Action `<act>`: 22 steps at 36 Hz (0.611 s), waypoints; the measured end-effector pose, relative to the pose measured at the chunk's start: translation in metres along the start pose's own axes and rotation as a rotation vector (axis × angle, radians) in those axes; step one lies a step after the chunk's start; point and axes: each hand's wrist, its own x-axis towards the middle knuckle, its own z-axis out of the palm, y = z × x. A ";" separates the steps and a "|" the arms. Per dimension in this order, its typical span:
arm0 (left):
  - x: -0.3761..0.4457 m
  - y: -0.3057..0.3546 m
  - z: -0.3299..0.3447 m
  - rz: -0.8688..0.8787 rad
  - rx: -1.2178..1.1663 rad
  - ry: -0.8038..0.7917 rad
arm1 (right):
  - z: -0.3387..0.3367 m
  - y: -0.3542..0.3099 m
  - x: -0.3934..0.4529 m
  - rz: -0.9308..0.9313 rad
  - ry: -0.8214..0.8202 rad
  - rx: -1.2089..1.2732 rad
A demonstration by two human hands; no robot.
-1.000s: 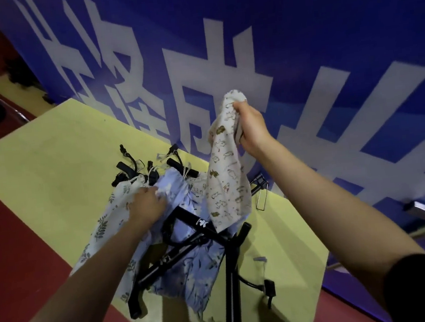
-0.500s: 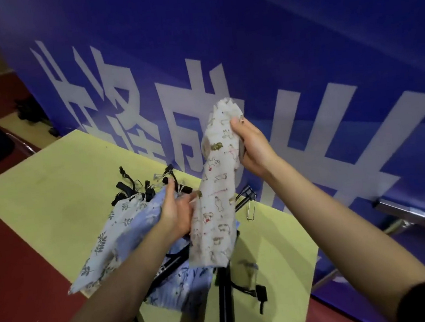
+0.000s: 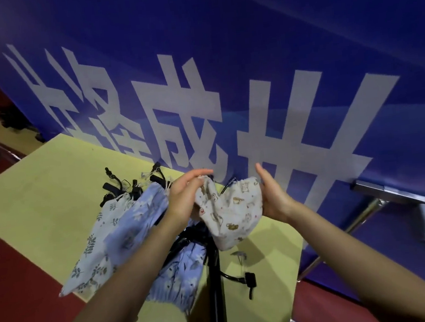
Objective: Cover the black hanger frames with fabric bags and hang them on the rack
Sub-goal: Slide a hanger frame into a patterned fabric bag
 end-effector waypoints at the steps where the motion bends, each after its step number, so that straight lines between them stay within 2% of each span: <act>1: -0.002 -0.001 0.002 0.019 0.027 -0.014 | -0.001 0.002 0.001 -0.019 0.067 -0.105; 4: -0.007 -0.008 0.005 0.062 0.127 -0.043 | 0.000 0.009 0.003 -0.110 0.163 -0.350; 8: -0.013 -0.027 -0.003 0.100 0.215 -0.010 | 0.007 0.019 0.000 -0.155 0.055 -0.374; 10: -0.017 -0.036 -0.011 0.096 0.314 0.067 | 0.009 0.030 0.000 -0.116 0.012 -0.328; 14: -0.027 -0.062 -0.024 0.140 0.641 0.333 | 0.010 0.058 0.002 -0.073 0.010 -0.343; 16: -0.038 -0.068 -0.020 0.016 0.539 0.295 | 0.013 0.065 0.004 -0.097 0.077 -0.278; 20: -0.050 -0.066 0.008 -0.451 0.179 0.151 | 0.027 0.066 0.011 -0.174 0.140 -0.100; 22: -0.052 -0.066 0.018 -0.523 -0.068 0.178 | 0.040 0.068 0.013 -0.202 0.122 -0.082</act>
